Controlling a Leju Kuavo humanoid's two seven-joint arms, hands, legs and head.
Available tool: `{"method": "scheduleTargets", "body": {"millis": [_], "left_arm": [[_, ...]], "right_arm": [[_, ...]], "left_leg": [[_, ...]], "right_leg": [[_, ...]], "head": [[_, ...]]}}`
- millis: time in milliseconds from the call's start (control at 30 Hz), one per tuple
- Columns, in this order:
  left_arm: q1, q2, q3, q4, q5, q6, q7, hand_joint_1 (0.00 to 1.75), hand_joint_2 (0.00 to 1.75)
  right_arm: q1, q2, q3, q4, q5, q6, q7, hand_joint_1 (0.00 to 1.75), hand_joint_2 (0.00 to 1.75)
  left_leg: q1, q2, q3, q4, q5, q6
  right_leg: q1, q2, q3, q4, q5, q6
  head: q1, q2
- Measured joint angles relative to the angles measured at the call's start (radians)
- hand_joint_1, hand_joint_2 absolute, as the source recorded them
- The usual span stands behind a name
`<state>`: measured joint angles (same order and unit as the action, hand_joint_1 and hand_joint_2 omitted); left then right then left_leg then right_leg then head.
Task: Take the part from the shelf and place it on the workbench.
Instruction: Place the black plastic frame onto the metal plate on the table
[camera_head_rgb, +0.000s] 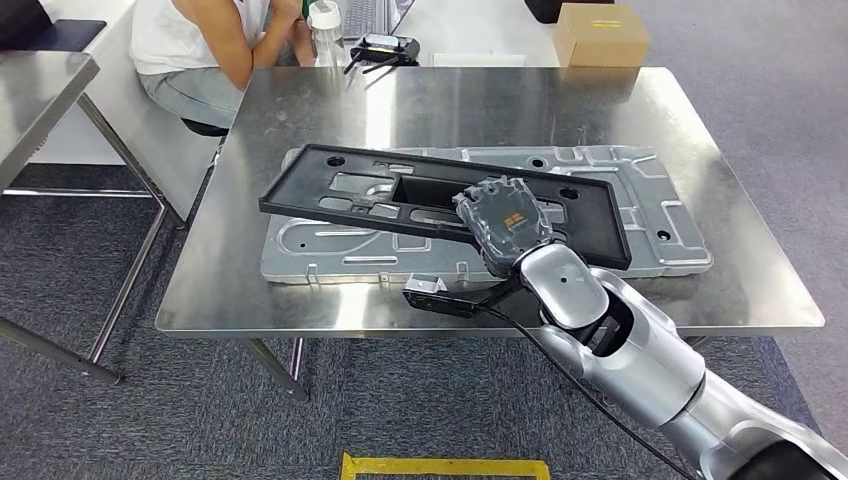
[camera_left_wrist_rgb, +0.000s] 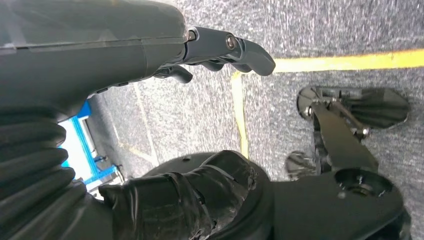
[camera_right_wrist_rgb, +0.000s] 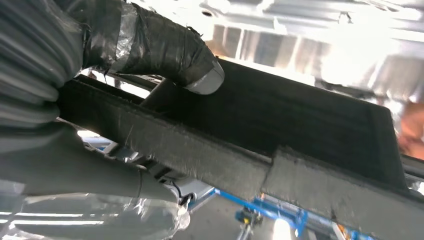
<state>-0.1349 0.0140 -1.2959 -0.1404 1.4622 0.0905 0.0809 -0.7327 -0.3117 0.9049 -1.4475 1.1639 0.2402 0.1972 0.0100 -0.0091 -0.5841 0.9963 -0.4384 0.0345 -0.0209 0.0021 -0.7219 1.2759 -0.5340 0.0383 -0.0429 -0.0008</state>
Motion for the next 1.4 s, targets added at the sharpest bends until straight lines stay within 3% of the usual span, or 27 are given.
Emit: {"method": "scheduleTargets", "body": {"millis": [67,133,233,300,367,433,467,500,567,600,667,733,800,833,933,1000,1033,1100,1167,1267,1333,1400], "left_arm": [[0.002,-0.001,0.000,0.000,0.000,0.000,0.000,0.00,1.75],[0.000,-0.002,0.000,0.000,0.000,0.000,0.000,0.00,1.75],[-0.003,-0.002,0.000,0.000,0.000,0.001,0.000,0.00,1.75],[-0.003,-0.001,0.000,0.000,0.000,0.001,-0.001,0.00,1.75],[-0.002,-0.001,0.000,0.000,0.000,0.001,-0.002,0.00,1.75],[-0.003,-0.002,0.000,0.000,0.000,0.001,-0.003,0.00,1.75],[-0.003,-0.002,0.000,0.000,0.000,0.001,-0.003,0.00,1.75],[-0.002,-0.002,0.000,0.000,0.000,0.001,-0.003,0.00,1.75],[0.000,-0.002,0.000,0.000,0.000,0.001,-0.003,0.00,1.75],[0.001,0.001,0.000,0.000,0.000,0.001,-0.004,0.00,1.75],[0.001,0.004,0.000,0.001,0.000,0.001,-0.004,0.00,1.75],[0.000,0.005,0.000,0.002,0.000,0.001,-0.004,0.00,1.75],[0.000,0.004,0.000,0.002,0.000,0.001,-0.004,0.00,1.75],[-0.001,0.004,0.000,0.002,0.000,0.001,-0.004,0.00,1.75],[-0.001,0.003,0.000,0.002,0.000,0.001,-0.004,0.00,1.75],[0.000,0.002,0.000,0.002,0.000,0.000,-0.004,0.00,1.75],[0.000,0.001,0.000,0.002,0.000,0.000,-0.004,0.00,1.75],[0.001,0.000,0.000,0.002,0.000,0.000,-0.004,0.00,1.75],[-0.001,0.001,0.000,0.002,0.000,0.000,-0.004,0.00,1.75],[-0.003,0.002,0.000,0.002,0.000,-0.002,-0.011,0.00,1.75],[-0.003,0.002,0.000,0.002,0.000,-0.006,-0.027,0.00,1.75],[-0.005,0.002,0.000,0.002,0.000,-0.011,-0.040,0.00,1.75]], "right_arm": [[0.002,0.000,0.000,0.004,0.000,-0.001,0.000,1.75,1.75],[0.000,0.001,0.000,0.007,0.000,-0.002,0.000,1.75,1.75],[0.000,0.005,0.000,0.012,0.000,-0.007,-0.002,1.75,1.75],[0.000,0.009,0.000,0.018,0.000,-0.010,-0.005,1.75,1.75],[0.001,0.016,0.000,0.025,0.001,-0.014,-0.009,1.75,1.75],[0.006,0.024,0.000,0.031,0.001,-0.017,-0.014,1.75,1.75],[0.010,0.027,0.000,0.035,0.001,-0.017,-0.016,1.75,1.75],[0.012,0.030,0.001,0.039,0.001,-0.018,-0.018,1.75,1.75],[0.014,0.037,0.001,0.048,0.001,-0.021,-0.019,1.75,1.75],[0.014,0.040,0.001,0.051,0.001,-0.025,-0.020,1.75,1.75],[0.013,0.045,0.001,0.057,0.002,-0.032,-0.021,1.75,1.75],[0.014,0.050,0.001,0.062,0.002,-0.034,-0.023,1.75,1.75],[0.013,0.052,0.001,0.066,0.002,-0.034,-0.025,1.75,1.75],[0.011,0.053,0.001,0.067,0.003,-0.035,-0.026,1.75,1.75],[0.010,0.055,0.002,0.077,0.002,-0.036,-0.031,1.75,1.75],[0.014,0.058,0.007,0.087,0.000,-0.040,-0.042,1.75,1.75],[0.015,0.060,0.010,0.092,-0.002,-0.046,-0.051,1.75,1.75],[0.014,0.064,0.019,0.106,-0.004,-0.063,-0.073,1.75,1.75],[0.013,0.070,0.028,0.120,-0.006,-0.082,-0.093,1.75,1.75],[0.011,0.087,0.042,0.133,-0.012,-0.095,-0.122,1.75,1.75],[0.010,0.098,0.051,0.140,-0.017,-0.103,-0.139,0.87,0.87],[0.010,0.109,0.062,0.147,-0.024,-0.111,-0.154,0.00,0.00]], "left_leg": [[0.002,-0.002,0.017,0.005,-0.017,-0.009],[0.000,-0.005,0.026,0.012,-0.037,-0.022],[0.000,-0.005,0.033,0.009,-0.055,-0.040],[0.002,-0.001,0.027,0.037,-0.072,-0.050],[0.003,0.003,-0.029,0.140,-0.112,-0.057],[0.003,0.003,-0.117,0.269,-0.146,-0.058],[0.002,0.003,-0.148,0.299,-0.137,-0.056],[0.000,0.003,-0.160,0.291,-0.108,-0.051],[-0.008,0.003,-0.131,0.170,-0.009,-0.031],[-0.014,0.003,-0.106,0.106,0.026,-0.017],[-0.026,0.005,-0.070,0.027,0.051,0.005],[-0.030,0.006,-0.052,0.007,0.040,0.014],[-0.023,0.005,-0.025,-0.012,0.034,0.017],[-0.018,0.004,-0.012,-0.018,0.030,0.018],[-0.013,0.003,0.017,-0.021,0.007,0.018],[-0.008,-0.001,0.040,-0.020,-0.014,0.011],[-0.004,-0.003,0.054,-0.017,-0.026,0.005],[0.003,-0.006,0.075,-0.006,-0.054,-0.009],[0.004,-0.007,0.082,0.006,-0.082,-0.028],[0.004,-0.004,0.088,0.019,-0.096,-0.050],[0.007,-0.001,0.066,0.067,-0.102,-0.057],[0.009,0.001,-0.004,0.175,-0.134,-0.063]], "right_leg": [[-0.005,-0.002,0.041,-0.123,0.085,0.002],[-0.004,-0.002,0.087,-0.226,0.123,-0.003],[0.001,0.001,0.104,-0.245,0.108,-0.025],[0.000,0.003,0.112,-0.247,0.101,-0.040],[0.000,0.003,0.122,-0.248,0.093,-0.052],[0.005,0.002,0.135,-0.248,0.080,-0.057],[0.008,0.002,0.145,-0.248,0.072,-0.059],[0.012,0.003,0.157,-0.248,0.063,-0.060],[0.018,0.004,0.185,-0.250,0.043,-0.061],[0.021,0.004,0.197,-0.252,0.034,-0.059],[0.020,0.006,0.214,-0.261,0.022,-0.051],[0.018,0.005,0.226,-0.261,0.025,-0.041],[0.018,0.003,0.216,-0.224,0.030,-0.033],[0.018,0.003,0.193,-0.183,0.025,-0.029],[0.011,0.002,0.074,-0.023,-0.032,-0.015],[0.001,0.001,0.022,-0.002,-0.055,-0.004],[-0.004,0.001,0.017,-0.037,-0.032,0.002],[-0.014,-0.004,0.030,-0.156,0.076,0.013],[-0.015,-0.008,0.039,-0.227,0.145,0.007],[-0.011,-0.004,0.046,-0.228,0.144,-0.022],[-0.012,-0.002,0.056,-0.230,0.138,-0.036],[-0.011,-0.002,0.066,-0.232,0.128,-0.046]], "head": [[0.001,0.000],[0.002,0.000],[0.001,0.000],[-0.002,0.000],[-0.006,0.000],[-0.007,0.000],[-0.007,0.000],[-0.007,0.000],[-0.006,0.000],[-0.004,0.000],[-0.002,0.000],[-0.003,0.000],[-0.004,0.000],[-0.002,0.000],[-0.001,0.000],[-0.001,0.000],[-0.001,0.000],[0.002,0.000],[0.006,0.000],[0.007,0.000],[0.005,0.000],[0.003,0.000]]}}
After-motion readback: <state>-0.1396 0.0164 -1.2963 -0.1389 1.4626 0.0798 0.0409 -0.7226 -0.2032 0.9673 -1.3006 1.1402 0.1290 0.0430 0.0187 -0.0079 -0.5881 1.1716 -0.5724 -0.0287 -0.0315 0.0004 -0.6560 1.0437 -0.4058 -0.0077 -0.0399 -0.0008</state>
